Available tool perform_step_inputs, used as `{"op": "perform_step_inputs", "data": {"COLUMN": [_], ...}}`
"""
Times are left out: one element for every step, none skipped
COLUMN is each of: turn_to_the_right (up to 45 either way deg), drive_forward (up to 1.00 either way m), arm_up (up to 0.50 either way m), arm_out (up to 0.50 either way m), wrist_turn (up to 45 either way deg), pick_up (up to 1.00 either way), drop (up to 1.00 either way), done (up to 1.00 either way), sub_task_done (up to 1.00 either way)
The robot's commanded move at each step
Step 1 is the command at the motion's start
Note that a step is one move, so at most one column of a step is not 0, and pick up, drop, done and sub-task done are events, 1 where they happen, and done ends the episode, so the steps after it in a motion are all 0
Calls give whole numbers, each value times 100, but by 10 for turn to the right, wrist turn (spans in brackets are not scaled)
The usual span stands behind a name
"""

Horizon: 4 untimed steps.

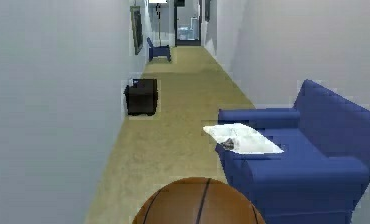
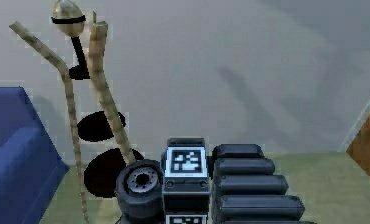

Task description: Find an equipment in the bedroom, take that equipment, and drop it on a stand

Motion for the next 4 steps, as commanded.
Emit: {"op": "perform_step_inputs", "data": {"turn_to_the_right": [0,0,-90,0], "drive_forward": [100,100,0,5], "arm_up": [0,0,0,0], "arm_out": [0,0,0,0], "wrist_turn": [0,0,0,0], "pick_up": [0,0,0,0], "drop": [0,0,0,0], "done": [0,0,0,0], "sub_task_done": [0,0,0,0]}}
